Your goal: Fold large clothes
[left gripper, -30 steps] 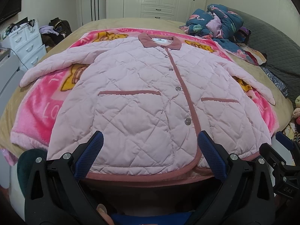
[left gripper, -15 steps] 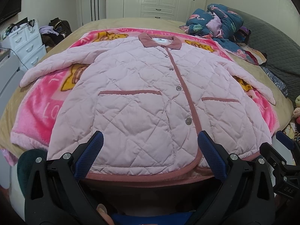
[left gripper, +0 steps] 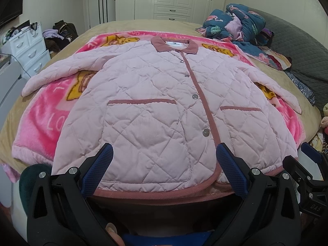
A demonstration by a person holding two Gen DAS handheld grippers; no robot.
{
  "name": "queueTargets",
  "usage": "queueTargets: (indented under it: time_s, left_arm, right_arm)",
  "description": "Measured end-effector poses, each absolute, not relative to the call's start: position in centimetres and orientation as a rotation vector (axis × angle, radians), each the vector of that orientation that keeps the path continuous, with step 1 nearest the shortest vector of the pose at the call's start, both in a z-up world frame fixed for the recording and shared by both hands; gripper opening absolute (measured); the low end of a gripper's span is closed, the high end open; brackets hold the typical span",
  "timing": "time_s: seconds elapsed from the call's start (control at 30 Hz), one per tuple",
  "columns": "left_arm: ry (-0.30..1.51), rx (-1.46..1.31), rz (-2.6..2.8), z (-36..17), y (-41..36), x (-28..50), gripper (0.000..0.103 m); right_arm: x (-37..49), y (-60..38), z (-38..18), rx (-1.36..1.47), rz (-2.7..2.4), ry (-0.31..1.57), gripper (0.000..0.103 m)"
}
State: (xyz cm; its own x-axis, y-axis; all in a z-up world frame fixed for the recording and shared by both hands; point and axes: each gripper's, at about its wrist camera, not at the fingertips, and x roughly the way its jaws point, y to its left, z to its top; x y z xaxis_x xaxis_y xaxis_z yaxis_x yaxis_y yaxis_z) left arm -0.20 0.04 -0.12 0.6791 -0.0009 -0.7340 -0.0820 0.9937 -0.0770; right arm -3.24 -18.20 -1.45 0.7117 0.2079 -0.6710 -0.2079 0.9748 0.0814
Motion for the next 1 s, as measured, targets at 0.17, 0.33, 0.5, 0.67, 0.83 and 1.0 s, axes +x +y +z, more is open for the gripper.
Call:
queueTargets:
  time_s: [0.17,0.33,0.5,0.67,0.83,1.0]
  left_arm:
    - [0.832,-0.104,0.046,-0.3,0.2,0.1,0.094]
    - [0.834,-0.1,0.05,-0.3,-0.1,0.7,0.094]
    - [0.842,-0.104,0.054,-0.3,-0.1,1.7,0.094]
    - [0.842,-0.114,0.071,0.1,0.4,2.8,0.094]
    - [0.84,-0.127,0.083,0.6,1.0,4.4,0.094]
    - [0.84,-0.134,0.101,1.3,1.5,6.0,0.094]
  right_arm:
    - [-2.8,-17.7,-1.5,-0.008,0.237,0.75,0.099]
    - [-2.0,-17.3,-0.9,-0.017,0.242,0.735,0.099]
    - [-1.1,-17.1,-0.3,-0.021,0.25,0.725,0.099]
    - [0.3,-16.7,0.4,-0.024,0.258,0.716,0.099]
    - [2.0,-16.7,1.1,-0.017,0.252,0.706,0.099]
    - [3.9,-16.6,1.9,-0.011,0.246,0.703,0.099]
